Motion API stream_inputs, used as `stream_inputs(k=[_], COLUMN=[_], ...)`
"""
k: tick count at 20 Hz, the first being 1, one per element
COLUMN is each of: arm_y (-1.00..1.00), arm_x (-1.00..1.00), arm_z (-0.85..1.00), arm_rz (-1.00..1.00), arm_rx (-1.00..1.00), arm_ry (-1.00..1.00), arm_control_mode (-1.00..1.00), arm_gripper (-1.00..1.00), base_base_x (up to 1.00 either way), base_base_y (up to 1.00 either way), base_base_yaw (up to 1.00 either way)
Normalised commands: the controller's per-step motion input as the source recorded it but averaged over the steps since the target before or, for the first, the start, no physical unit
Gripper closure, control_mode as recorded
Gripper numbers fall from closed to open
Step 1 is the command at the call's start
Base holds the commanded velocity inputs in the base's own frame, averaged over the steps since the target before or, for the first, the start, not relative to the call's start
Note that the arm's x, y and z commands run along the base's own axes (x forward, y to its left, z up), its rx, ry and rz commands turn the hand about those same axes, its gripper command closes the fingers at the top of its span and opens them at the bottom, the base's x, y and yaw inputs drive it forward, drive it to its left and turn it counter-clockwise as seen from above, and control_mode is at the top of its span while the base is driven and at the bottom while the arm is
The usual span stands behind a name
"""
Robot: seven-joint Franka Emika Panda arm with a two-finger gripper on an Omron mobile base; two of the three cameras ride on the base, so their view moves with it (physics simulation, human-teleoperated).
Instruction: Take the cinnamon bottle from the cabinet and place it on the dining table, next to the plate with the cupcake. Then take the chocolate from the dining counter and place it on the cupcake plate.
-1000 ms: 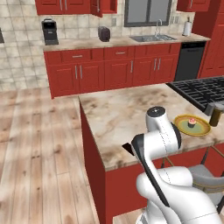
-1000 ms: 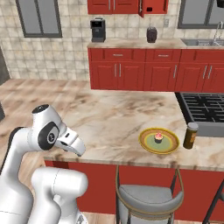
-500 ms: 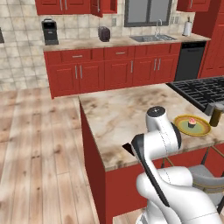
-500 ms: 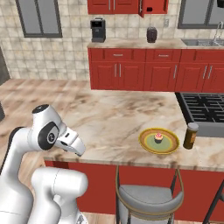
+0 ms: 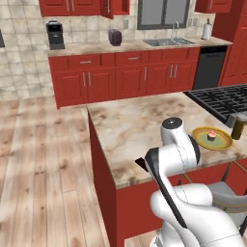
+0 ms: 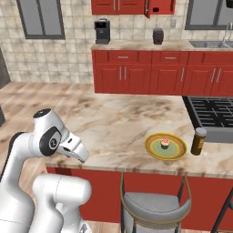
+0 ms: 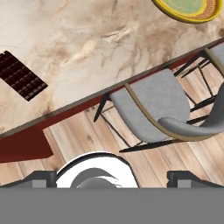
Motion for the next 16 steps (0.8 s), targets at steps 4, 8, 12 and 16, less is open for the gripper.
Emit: stream_inputs(k=[4, 8, 12, 16], arm_y=[0.0, 0.08, 0.0, 0.01], arm_x=[0.04, 0.26, 0.38, 0.51], arm_z=[0.0, -0.02, 0.0, 0.0], arm_rz=[0.07, 0.28, 0.46, 0.31], arm_rx=[0.15, 0.27, 0.26, 0.04], arm_ry=[0.0, 0.0, 0.0, 0.06], arm_control_mode=[-1.0, -1.0, -1.0, -1.0], arm_gripper=[-1.0, -1.0, -1.0, -1.0], base_base_x=[0.0, 0.0, 0.0, 0.0], base_base_y=[0.0, 0.0, 0.0, 0.0], base_base_yaw=[0.04, 0.0, 0.0, 0.0])
